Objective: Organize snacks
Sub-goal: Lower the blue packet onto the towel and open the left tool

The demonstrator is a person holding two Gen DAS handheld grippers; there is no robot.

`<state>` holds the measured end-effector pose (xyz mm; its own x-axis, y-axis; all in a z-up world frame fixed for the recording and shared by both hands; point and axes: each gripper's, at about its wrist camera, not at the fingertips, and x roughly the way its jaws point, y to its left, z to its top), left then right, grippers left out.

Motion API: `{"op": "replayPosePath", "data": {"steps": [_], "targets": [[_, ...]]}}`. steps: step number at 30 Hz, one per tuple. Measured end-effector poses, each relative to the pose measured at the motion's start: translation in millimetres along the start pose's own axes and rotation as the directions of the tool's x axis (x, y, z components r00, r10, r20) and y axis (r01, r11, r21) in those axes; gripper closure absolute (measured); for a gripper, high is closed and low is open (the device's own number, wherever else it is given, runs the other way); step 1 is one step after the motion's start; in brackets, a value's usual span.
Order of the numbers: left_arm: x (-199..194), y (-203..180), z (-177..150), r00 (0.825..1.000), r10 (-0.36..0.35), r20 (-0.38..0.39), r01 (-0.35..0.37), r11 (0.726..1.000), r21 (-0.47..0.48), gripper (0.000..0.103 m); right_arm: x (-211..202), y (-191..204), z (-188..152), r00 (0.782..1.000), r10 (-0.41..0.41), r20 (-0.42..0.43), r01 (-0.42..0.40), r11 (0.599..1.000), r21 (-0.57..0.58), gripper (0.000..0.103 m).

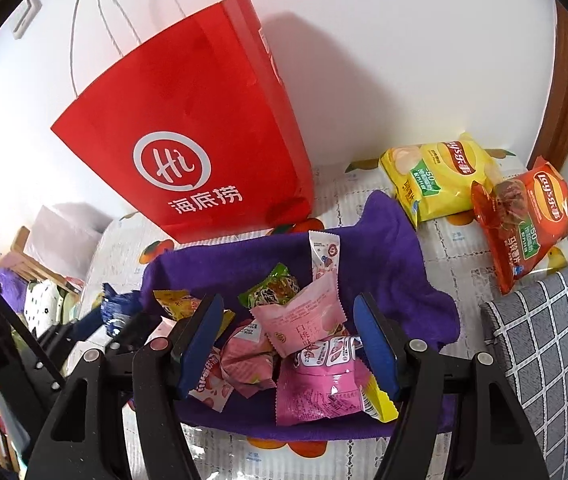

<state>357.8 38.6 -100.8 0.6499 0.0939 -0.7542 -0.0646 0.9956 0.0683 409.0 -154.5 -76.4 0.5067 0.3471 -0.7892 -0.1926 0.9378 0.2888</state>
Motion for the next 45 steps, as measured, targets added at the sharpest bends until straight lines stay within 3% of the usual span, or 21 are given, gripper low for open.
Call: {"op": "replayPosePath", "data": {"steps": [29,32,36,45], "targets": [[8.1,-17.4,-5.6,0.999,0.002,-0.037,-0.001,0.999,0.044,0.050,3.7,8.4,-4.1,1.000,-0.012,-0.017,0.011,1.000,-0.028,0.036],[8.4,-17.2,-5.4,0.999,-0.001,-0.041,0.002,0.999,0.042,0.047,3.1,7.9,-4.0,1.000,-0.012,-0.016,0.011,1.000,-0.026,0.036],[10.6,-14.9,-3.4,0.998,-0.033,-0.052,0.034,0.999,0.019,0.034,2.5,8.2,-4.1,1.000,-0.011,-0.014,0.011,1.000,-0.028,0.036],[-1.3,-6.8,1.3,0.998,-0.067,-0.015,0.067,0.997,-0.027,0.029,1.6,14.1,-5.8,1.000,-0.015,-0.012,0.014,0.999,-0.047,0.036]]}}
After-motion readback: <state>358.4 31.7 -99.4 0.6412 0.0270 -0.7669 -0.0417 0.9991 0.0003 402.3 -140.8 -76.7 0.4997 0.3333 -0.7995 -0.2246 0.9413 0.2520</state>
